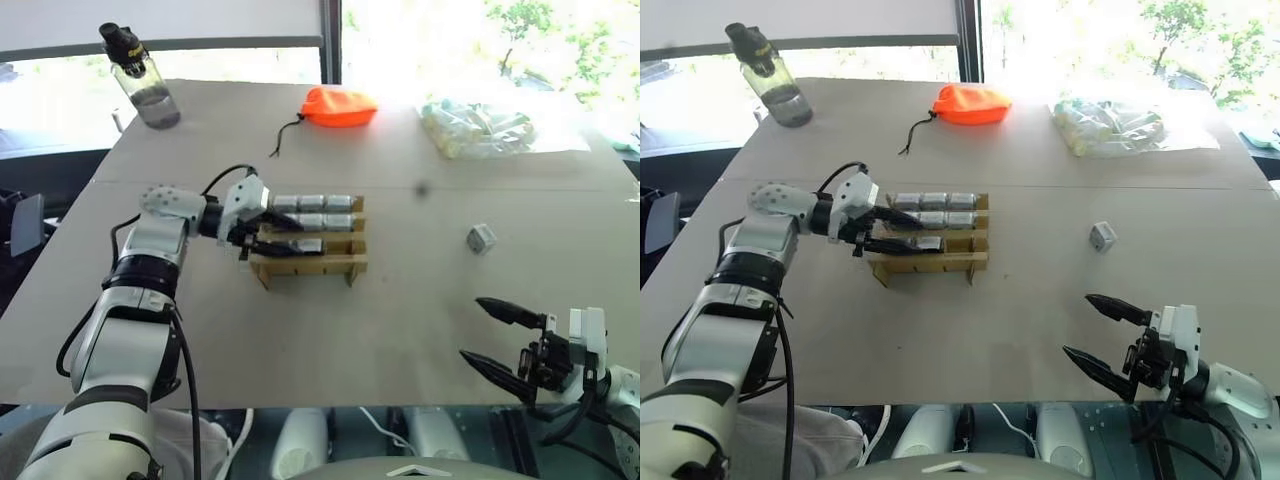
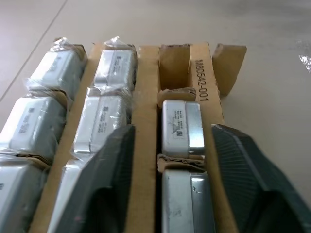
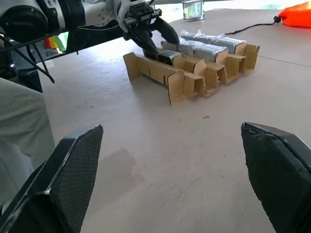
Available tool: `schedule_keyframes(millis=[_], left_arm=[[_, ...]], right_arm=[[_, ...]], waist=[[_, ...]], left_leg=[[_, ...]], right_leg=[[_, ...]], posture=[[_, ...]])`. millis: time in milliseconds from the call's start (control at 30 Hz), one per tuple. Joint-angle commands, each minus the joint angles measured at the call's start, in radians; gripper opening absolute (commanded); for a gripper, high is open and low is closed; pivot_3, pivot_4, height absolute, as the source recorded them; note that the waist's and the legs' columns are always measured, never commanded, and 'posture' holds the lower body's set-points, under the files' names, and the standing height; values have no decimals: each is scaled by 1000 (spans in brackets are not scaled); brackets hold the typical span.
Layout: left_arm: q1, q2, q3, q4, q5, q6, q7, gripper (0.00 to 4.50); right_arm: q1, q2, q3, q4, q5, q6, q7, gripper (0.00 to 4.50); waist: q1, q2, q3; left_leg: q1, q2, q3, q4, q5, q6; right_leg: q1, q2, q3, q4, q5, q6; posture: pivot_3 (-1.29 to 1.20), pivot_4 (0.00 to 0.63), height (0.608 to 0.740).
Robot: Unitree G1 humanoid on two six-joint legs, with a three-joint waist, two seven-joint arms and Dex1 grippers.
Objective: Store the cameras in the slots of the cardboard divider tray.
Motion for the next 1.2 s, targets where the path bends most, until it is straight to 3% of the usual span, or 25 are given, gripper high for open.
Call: schedule_keyframes(millis=[33,267,467,600,833,1067,1133,1200], left_arm=[[-13,36,26,-96,-80,52,-4,4390],[116,116,136,-447,-255,324,11,4492],[327,196,191,-756,-257,424,109,4492],[438,201,281,-959,-329,538,247,4492],[598,212,412,-1214,-419,694,442,4492],[609,244,462,-1280,-477,762,506,4492],[608,251,466,-1286,-489,770,512,4500],[605,255,468,-1288,-498,775,520,4500]], right_arm=[[9,-1,-24,-12,5,-16,-8,4500],[-113,21,-61,-18,-51,101,-315,4500],[-254,80,-55,10,-93,182,-537,4500],[-358,100,24,70,-250,260,-695,4500],[-471,115,28,178,-288,327,-752,4500],[-507,94,10,221,-253,384,-700,4500],[-515,91,4,229,-249,395,-698,4007],[-517,82,8,231,-257,401,-692,3236]], waist=[[0,0,0],[-4,1,0],[-1,2,0],[2,2,1],[-3,3,1],[-2,3,1],[-2,3,1],[-3,3,1]], left_leg=[[0,0,0,0,0,0],[1,1,2,0,1,-2],[0,2,0,0,1,-3],[0,2,1,0,1,-3],[-1,1,1,0,1,-3],[0,1,1,-1,2,-3],[1,1,1,-1,2,-3],[0,1,1,-1,1,-3]], right_leg=[[0,-1,0,0,0,0],[0,-2,2,0,0,0],[0,-1,4,0,0,0],[0,-2,5,0,0,0],[0,-3,5,-1,0,0],[0,-2,5,-1,0,0],[0,-2,5,-1,0,0],[0,-2,5,-1,0,0]], posture=[[0,150,740],[0,150,740],[0,150,740],[0,150,740],[0,150,740],[0,150,740],[0,150,740],[0,150,740]])
